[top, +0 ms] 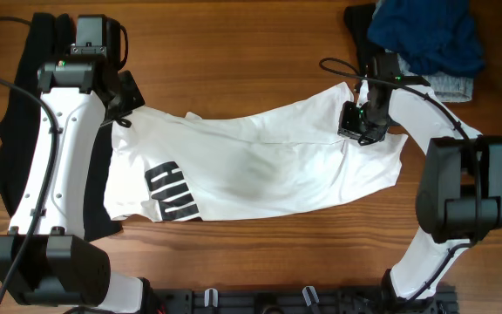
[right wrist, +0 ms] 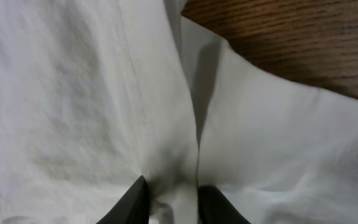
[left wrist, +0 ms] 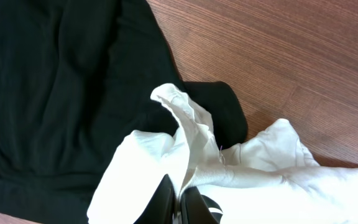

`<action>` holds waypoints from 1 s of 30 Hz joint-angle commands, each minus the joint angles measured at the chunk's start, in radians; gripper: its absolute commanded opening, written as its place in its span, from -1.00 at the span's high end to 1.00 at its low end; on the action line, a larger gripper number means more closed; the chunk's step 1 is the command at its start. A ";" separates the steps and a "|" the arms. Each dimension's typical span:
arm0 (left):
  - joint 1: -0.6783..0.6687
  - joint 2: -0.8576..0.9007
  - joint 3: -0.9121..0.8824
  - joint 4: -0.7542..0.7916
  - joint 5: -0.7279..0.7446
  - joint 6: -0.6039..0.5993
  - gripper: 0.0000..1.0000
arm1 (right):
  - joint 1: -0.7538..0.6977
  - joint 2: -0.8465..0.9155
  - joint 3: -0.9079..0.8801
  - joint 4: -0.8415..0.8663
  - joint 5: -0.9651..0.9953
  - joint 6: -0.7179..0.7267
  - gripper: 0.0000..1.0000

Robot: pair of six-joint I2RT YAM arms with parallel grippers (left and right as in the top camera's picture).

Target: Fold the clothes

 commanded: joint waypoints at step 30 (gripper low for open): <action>0.006 -0.004 -0.003 -0.012 0.001 -0.017 0.92 | -0.002 -0.129 0.175 -0.191 0.069 -0.071 0.90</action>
